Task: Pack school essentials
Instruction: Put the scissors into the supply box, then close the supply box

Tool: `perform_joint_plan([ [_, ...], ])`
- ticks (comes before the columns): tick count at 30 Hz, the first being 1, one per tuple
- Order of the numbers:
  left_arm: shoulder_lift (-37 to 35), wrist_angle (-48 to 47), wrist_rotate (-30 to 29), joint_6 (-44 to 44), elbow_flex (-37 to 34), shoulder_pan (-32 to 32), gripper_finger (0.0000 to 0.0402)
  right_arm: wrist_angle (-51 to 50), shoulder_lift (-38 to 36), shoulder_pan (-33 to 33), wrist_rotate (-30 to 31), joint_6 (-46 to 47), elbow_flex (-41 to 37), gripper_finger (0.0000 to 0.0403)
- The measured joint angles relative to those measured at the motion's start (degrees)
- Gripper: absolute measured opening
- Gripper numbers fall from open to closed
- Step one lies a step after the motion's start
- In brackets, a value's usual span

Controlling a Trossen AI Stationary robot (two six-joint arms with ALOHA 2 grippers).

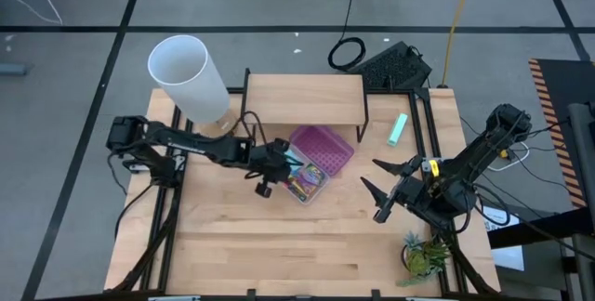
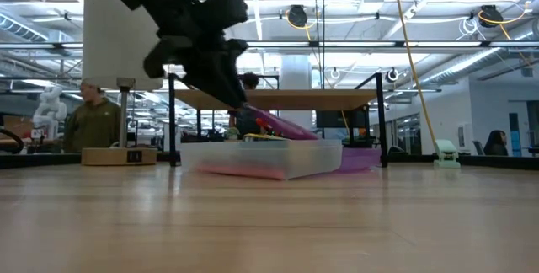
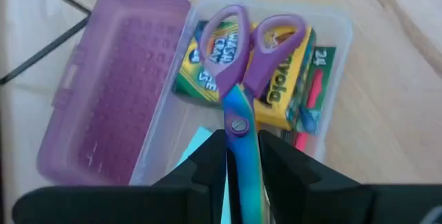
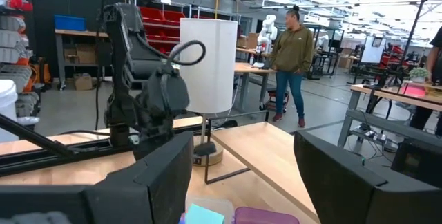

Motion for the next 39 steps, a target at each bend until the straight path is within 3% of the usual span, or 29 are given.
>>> perform_joint_plan([
  [11, 4.2, 3.3, -1.3, -2.2, 0.0, 0.7, 0.0097, -0.4, 0.0, 0.0, 0.1, 1.2, 0.0, 0.0246],
  [16, 3.6, 7.0, -3.1, -7.4, 0.0, 0.7, 0.0159, -0.6, 0.0, 0.0, 0.0, 1.6, 0.0, 0.0246],
  [22, 3.7, 4.8, -9.1, -9.6, 0.0, 0.6, 0.0247, -6.6, 0.2, -1.5, -0.2, 7.9, 0.0, 0.0246],
  [29, 2.6, -6.2, -12.7, -14.0, 0.0, 0.2, 0.0282, -17.1, 3.3, -8.5, -1.1, 23.0, 0.0, 0.0246],
  [31, 2.1, -10.4, -13.6, -16.2, -0.1, 0.2, 0.0280, -20.8, 4.1, -11.0, -5.0, 28.0, 0.0, 0.0246],
  [35, 2.0, -15.0, -16.1, -20.0, 0.0, 0.4, 0.0270, -31.1, 5.8, -17.0, -18.9, 41.2, 0.0, 0.0246],
  [39, 2.0, -15.5, -16.2, -24.4, -0.1, 0.4, 0.0258, -39.5, 7.2, -22.4, -29.5, 51.7, 0.0, 0.0246],
])
